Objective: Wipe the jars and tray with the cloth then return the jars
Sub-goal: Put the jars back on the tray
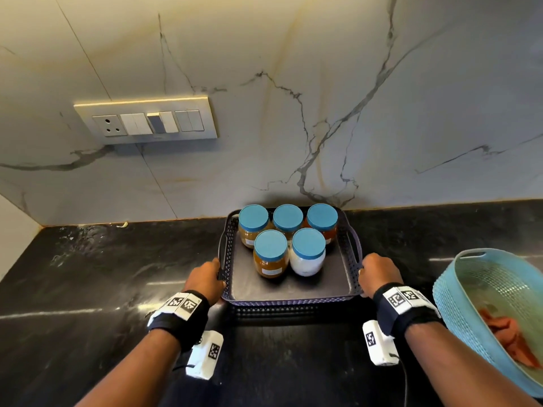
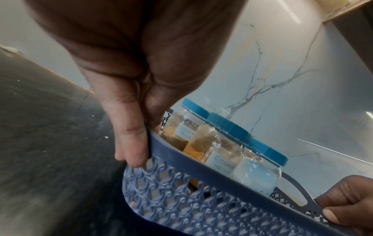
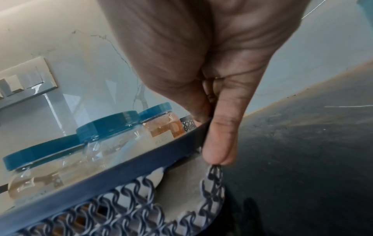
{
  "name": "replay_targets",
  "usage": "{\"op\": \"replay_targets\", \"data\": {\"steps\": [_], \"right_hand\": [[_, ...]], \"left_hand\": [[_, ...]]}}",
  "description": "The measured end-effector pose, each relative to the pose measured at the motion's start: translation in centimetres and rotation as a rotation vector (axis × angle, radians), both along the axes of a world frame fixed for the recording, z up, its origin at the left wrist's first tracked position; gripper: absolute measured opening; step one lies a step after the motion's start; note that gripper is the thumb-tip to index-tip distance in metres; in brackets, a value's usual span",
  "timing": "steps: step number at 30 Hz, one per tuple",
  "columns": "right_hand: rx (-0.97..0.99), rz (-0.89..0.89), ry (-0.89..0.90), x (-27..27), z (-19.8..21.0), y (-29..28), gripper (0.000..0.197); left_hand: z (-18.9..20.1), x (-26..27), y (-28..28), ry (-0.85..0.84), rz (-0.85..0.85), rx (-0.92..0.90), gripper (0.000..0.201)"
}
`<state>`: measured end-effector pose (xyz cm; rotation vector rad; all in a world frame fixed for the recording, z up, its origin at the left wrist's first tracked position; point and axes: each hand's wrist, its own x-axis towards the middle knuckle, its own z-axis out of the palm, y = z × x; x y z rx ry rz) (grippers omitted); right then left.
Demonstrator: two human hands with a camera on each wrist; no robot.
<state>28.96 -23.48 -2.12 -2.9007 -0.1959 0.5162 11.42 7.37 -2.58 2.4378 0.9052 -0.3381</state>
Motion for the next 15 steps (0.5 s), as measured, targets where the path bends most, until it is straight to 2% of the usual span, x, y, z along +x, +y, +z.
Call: {"op": "replay_targets", "data": {"steps": [6,15], "right_hand": [[-0.019,0.023,-0.003,2.4,0.2,1.3,0.022],[-0.044,0.024,-0.003,3.2,0.1,1.8,0.025]], "left_hand": [[-0.1,2.4,1.2,0.012,-0.021,0.022,0.036],[-0.5,3.2,1.7,0.016,-0.045,0.070,0.029]]}}
